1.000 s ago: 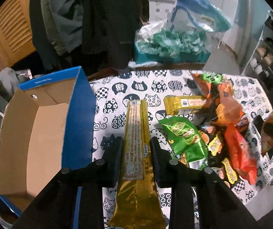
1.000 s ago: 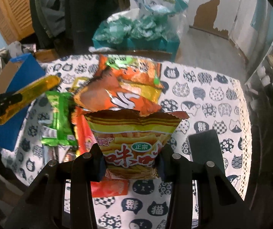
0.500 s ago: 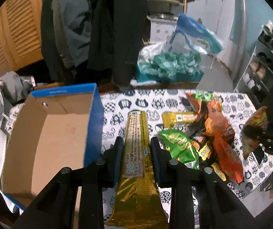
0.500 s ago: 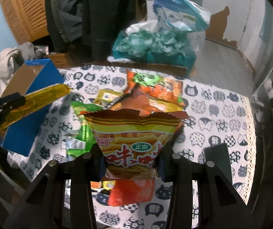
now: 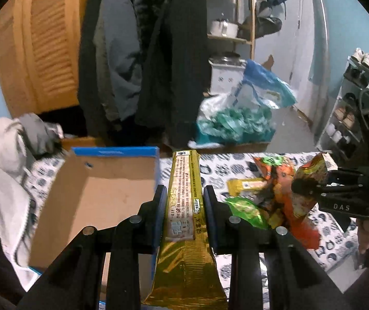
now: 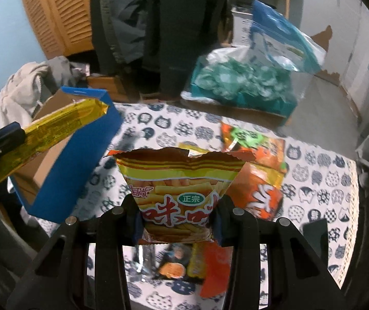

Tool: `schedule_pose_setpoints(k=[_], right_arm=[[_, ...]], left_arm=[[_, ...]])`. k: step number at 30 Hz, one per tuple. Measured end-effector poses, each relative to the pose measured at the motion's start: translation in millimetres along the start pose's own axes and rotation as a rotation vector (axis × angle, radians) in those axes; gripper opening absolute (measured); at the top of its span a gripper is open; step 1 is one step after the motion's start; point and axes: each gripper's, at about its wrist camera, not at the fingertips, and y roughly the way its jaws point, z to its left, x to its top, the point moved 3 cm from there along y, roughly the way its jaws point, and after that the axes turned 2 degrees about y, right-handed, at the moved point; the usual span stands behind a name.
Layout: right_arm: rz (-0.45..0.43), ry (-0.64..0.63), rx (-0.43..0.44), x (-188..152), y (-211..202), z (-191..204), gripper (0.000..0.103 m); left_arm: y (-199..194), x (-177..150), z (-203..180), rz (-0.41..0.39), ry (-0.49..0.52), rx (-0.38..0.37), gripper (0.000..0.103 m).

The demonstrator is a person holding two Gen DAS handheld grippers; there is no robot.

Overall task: Organize snacks
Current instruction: 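Carry the yellow bar in the left tool and snack bag in the right tool over the box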

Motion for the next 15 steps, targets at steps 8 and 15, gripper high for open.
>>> schedule_pose_setpoints(k=[8,15], right_arm=[[0.007,-0.051,0.043,18,13,47,0.040],[0.023,-0.091,0.102,34,27,93,0.040]], left_arm=[[0,-4,34,0.006,-0.075,0.019,0.029],[-3,-12,67,0.004,-0.135,0.054,0.029]])
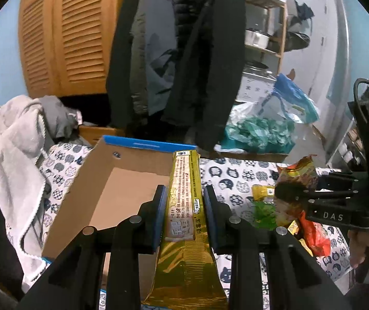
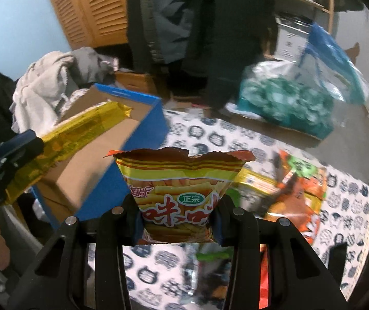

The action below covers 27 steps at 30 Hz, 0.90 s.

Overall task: Organize snacks
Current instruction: 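Carry the yellow bar in the left tool and snack bag in the right tool over the box, then open both tools to drop the yellow bar and snack bag into the box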

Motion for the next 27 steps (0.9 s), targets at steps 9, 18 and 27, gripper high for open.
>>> schedule_pose_setpoints(k=[9,18,27], right_arm=[[0.049,-0.038,0.079,20,37,59,0.040],[0.086,-0.094,0.132,31,68,108,0.040],[0.139,-0.126,0.162,29,91,127,0.041]], left_arm=[[6,-12,51,0.025,-0.095,0.049,0.029],[21,-30,94,0.093,-0.169,0.104,0.029],[39,-44,108,0.172,-0.219,0.109,0.029]])
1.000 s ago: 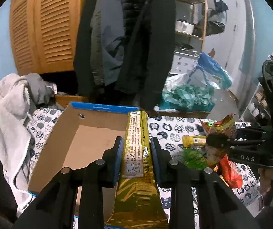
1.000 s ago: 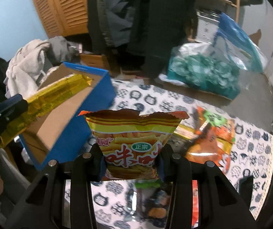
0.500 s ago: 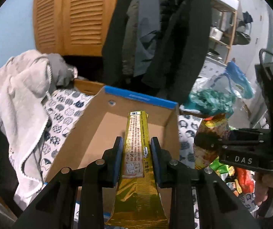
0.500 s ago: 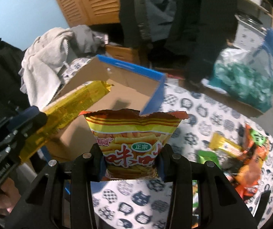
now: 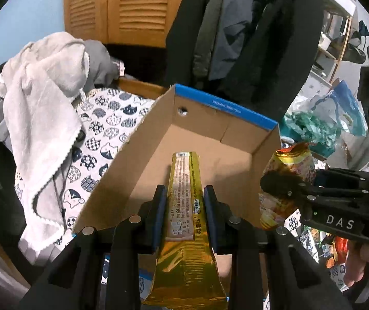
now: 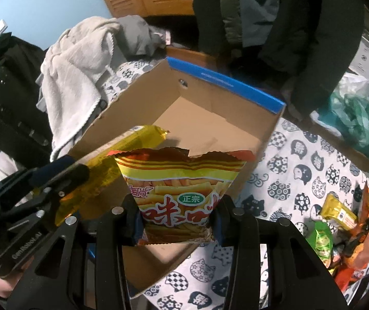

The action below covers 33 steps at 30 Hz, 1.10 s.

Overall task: Organize snacks
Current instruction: 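Open both tools to drop the yellow bar and snack bag into the box, then move both empty tools back over the snack pile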

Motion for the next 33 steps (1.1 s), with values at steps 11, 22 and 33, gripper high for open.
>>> schedule_pose_setpoints(k=[11,22,33], right_arm=[[-0.042,0.047,-0.032,2,-13,-11,0.081],[-0.077,0.039,-0.115,-19,-45,-29,0.082],[-0.080,0.103,-0.162,-52,-79,-77,0.082]], left_arm=[[2,-2,-9,0.024,0.018,0.030,0.044],[-4,-1,-32,0.012,0.037,-0.026,0.063],[-6,-6,-72,0.036,0.096,-0.079,0.068]])
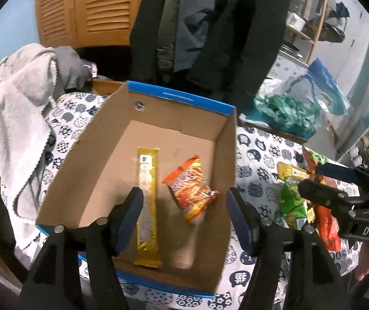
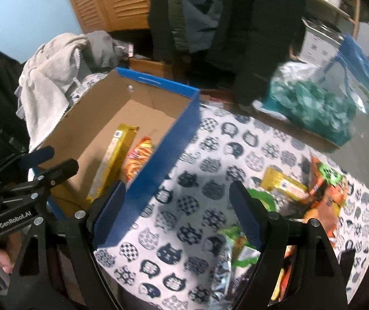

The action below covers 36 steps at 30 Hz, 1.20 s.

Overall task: Organize snacks
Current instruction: 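Move both empty tools back over the snack pile, then grasp the silver foil packet with the left tool while the right tool grasps the red-orange bag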

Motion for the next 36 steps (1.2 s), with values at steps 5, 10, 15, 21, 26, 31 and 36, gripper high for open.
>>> schedule_pose_setpoints(k=[5,10,15,21,26,31,36], right_arm=[[0.001,0.046,-0.026,-16,-12,-33,0.082],[-0.002,0.091,-0.051,-31,-22,-63,0.082],[-0.005,0.134,-0.074,-45,-31,-92,0.082],[-0.004,0.178,-0.100,-63,-42,-121,0.082],[0.002,0.190,-0.124,-77,-49,-139,0.082],[0.008,0.202,-0.145,-89,-52,-153,0.082],[0.034,0.225,-0.155,-101,-47,-168,0.082]], left_arm=[[3,-3,-22,0.026,0.028,-0.034,0.068],[4,-7,-50,0.042,0.074,-0.058,0.068],[8,-11,-81,0.064,0.129,-0.076,0.072],[17,-21,-111,0.113,0.182,-0.093,0.072],[27,-30,-132,0.165,0.203,-0.109,0.072],[35,-36,-148,0.195,0.221,-0.106,0.072],[47,-43,-165,0.223,0.259,-0.095,0.075]])
